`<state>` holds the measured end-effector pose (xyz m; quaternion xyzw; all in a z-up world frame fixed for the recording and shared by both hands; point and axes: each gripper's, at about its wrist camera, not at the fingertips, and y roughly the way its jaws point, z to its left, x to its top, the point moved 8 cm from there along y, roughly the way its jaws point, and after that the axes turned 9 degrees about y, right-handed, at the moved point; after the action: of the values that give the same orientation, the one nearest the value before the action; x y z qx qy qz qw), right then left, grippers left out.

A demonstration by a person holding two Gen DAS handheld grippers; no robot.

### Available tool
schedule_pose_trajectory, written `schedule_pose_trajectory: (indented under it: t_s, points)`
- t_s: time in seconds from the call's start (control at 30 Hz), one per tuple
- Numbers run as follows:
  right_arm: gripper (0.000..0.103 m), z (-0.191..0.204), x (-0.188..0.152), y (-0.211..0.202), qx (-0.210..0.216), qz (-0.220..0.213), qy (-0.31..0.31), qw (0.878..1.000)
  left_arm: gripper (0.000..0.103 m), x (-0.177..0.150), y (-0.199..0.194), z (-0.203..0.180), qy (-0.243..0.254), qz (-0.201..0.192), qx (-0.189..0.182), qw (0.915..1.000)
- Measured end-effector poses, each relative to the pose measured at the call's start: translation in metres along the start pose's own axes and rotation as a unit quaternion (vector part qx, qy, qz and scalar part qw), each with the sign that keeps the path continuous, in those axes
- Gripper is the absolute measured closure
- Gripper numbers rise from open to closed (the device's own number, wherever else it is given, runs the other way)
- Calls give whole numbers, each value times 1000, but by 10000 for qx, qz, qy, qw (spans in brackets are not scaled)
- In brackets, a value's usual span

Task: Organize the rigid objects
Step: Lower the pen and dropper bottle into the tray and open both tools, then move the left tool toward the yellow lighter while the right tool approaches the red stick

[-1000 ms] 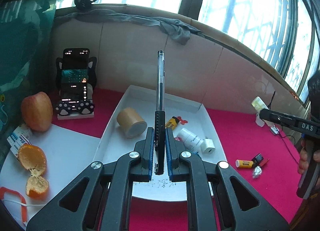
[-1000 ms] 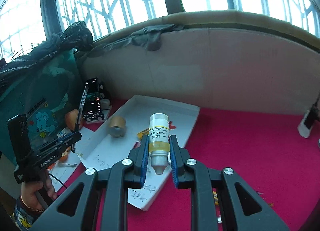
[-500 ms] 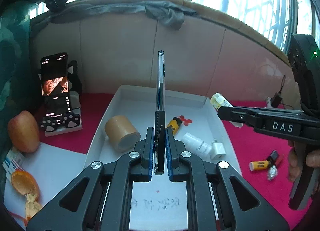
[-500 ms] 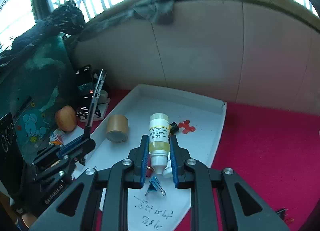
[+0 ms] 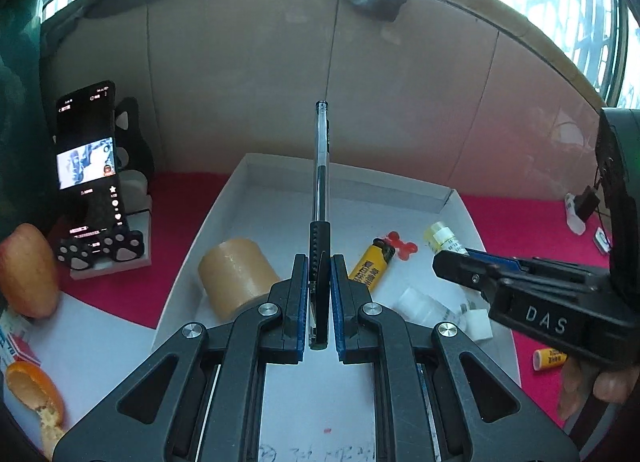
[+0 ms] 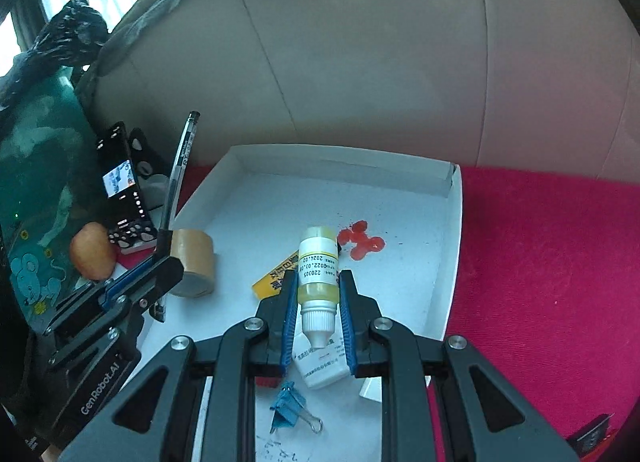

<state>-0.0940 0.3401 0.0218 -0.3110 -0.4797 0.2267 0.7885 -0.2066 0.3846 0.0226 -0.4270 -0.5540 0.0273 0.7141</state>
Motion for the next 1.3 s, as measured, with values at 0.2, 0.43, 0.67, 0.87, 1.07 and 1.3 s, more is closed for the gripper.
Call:
schedule_pose_trajectory:
  t_s: [0.2, 0.43, 0.67, 0.87, 1.07, 1.3]
  points:
    - [84, 0, 5, 4, -101, -99, -87, 9999, 93, 4, 4, -1, -1, -34, 35, 10000]
    - [84, -1, 6, 7, -166, -131, -118, 9997, 93, 7, 6, 0, 9, -79, 76, 9999]
    - [84, 4, 6, 10, -251, -195, -202, 9993, 93, 7, 18, 1, -7, 39, 61, 10000]
    - [83, 5, 4, 6, -262, -345, -210, 9988, 78, 4, 21, 5, -260, 167, -33, 9995]
    - [32, -12, 9, -7, -337, -596, 90, 9976, 5, -2, 6, 35, -740, 96, 511, 9959]
    - [0, -21, 2, -28, -297, -844, 230, 9957, 0, -7, -34, 51, -1117, -350, 728, 9905]
